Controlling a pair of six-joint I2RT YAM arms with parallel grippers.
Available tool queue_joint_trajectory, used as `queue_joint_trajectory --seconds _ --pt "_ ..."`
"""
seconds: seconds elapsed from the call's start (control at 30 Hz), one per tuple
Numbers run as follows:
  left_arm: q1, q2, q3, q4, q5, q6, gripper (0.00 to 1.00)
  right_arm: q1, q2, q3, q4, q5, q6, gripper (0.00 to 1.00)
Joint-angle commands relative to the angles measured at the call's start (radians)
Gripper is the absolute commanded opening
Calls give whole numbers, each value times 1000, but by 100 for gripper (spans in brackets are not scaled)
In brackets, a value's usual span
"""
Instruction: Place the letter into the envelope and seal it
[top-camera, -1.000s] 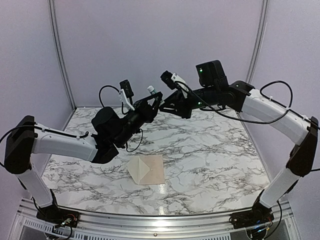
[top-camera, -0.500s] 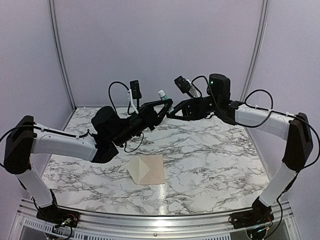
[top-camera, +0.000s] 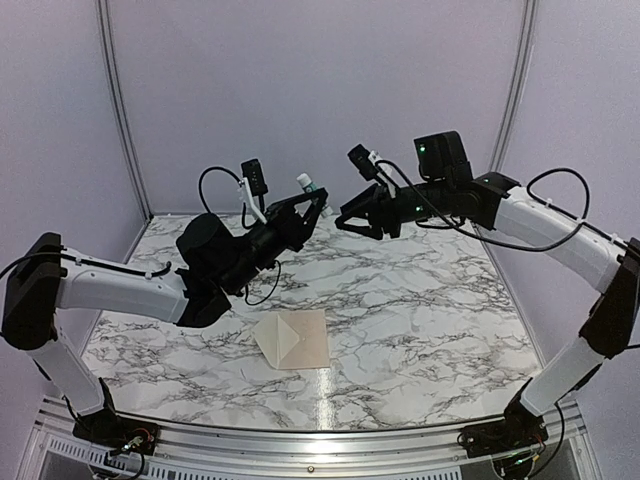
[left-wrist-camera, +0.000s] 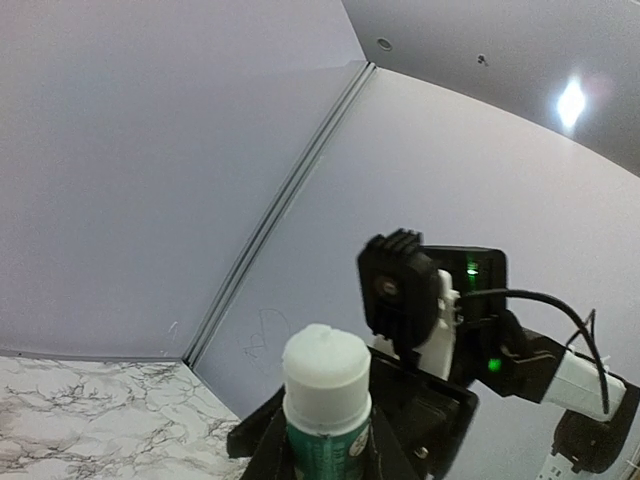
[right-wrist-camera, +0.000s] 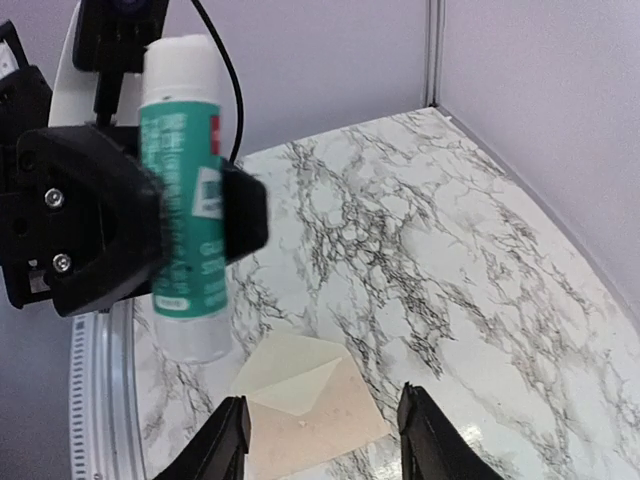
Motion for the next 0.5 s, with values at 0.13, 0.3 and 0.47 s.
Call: queue_joint_trajectory --seconds 0.13,0.3,0.47 --pt "-2 -17 -21 21 -118 -19 0 135 -17 81 -65 401 -198 47" --pt "-3 -5 -15 26 -119 -28 0 185 15 126 -66 407 -214 48" --pt "-3 2 -11 30 -119 -25 0 200 43 156 -66 380 -202 49"
